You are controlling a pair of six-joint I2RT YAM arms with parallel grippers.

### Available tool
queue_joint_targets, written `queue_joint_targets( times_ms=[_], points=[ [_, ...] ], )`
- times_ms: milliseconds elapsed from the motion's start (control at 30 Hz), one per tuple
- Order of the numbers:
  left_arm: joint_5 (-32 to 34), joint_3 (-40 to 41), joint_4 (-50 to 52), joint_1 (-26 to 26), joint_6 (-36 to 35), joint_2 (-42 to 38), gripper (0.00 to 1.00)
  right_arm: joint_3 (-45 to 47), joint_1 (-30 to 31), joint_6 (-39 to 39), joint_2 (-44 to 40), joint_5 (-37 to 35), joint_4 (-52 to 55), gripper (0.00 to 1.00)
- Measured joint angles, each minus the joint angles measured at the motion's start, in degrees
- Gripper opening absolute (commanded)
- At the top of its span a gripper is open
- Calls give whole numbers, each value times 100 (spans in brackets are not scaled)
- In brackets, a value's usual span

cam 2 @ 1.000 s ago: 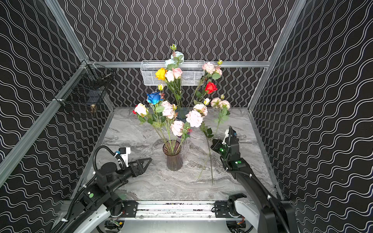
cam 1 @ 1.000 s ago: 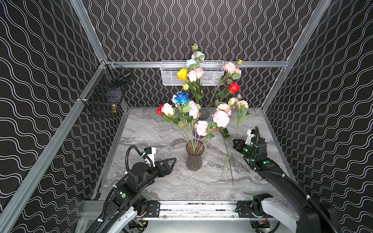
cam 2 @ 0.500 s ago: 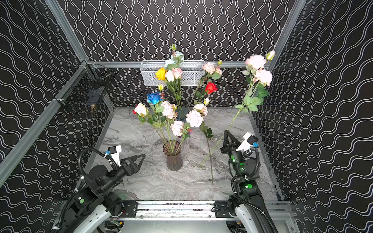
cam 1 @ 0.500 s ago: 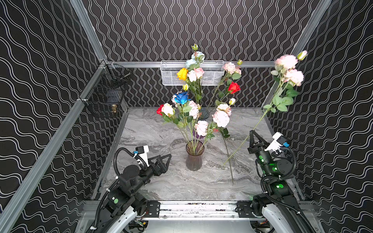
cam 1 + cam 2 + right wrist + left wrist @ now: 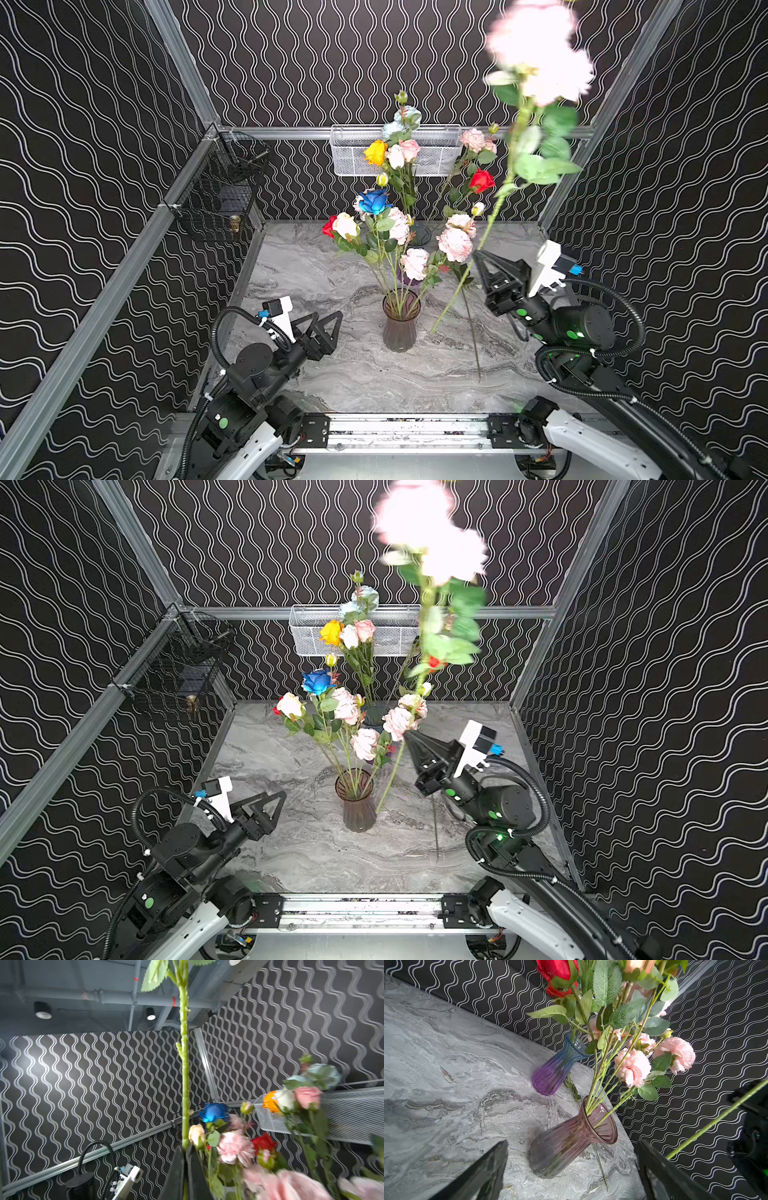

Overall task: Arrange flowers in a vase
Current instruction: Pick up the flower from the center of the table, then place the flower in the vase.

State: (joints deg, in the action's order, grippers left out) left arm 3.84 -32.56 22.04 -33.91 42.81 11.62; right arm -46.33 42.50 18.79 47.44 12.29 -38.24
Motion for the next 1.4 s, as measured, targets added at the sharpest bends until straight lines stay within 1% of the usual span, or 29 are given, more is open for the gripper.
queue_joint_targets(
  times_ms=[67, 133, 367, 500, 733, 767, 867, 967, 1033, 1100, 1233, 1300, 1400],
  points=[
    [37, -2, 61, 0, -13, -63, 98, -214, 297, -374, 407, -138, -57, 0],
    [59, -2, 116, 0, -13, -116, 98, -299, 402, -638, 730, -286, -87, 0],
    [114, 66, 162, 0, -13, -247, 98, -566, 444, -1228, 1746, -708, -645, 0],
    [138, 109, 164, 0, -13, -299, 98, -363, 459, -1335, 1891, -861, -802, 0],
    [146, 232, 122, 0, -90, -267, 98, 439, 682, -1325, 1845, -1113, -835, 0],
    [146, 256, 111, 0, -94, -238, 98, 522, 706, -1322, 1845, -1158, -833, 3],
    [138, 321, 66, 0, -94, -155, 98, 730, 778, -1314, 1845, -1331, -855, 9],
    [114, 376, -17, 0, -92, -59, 98, 903, 831, -1252, 1823, -1397, -894, 11],
    [94, 407, -92, 0, -90, 9, 98, 1014, 850, -1215, 1770, -1475, -935, 17],
    [48, 420, -160, 0, -85, 76, 98, 1073, 863, -1217, 1722, -1504, -968, 18],
    [28, 444, -278, 0, -72, 245, 98, 1082, 946, -1217, 1628, -1545, -920, 28],
    [11, 444, -317, 0, -72, 319, 98, 1082, 1005, -1226, 1598, -1598, -846, 29],
    [-31, 446, -376, 0, -66, 400, 98, 1023, 1117, -1266, 1526, -1659, -627, 33]
  ],
)
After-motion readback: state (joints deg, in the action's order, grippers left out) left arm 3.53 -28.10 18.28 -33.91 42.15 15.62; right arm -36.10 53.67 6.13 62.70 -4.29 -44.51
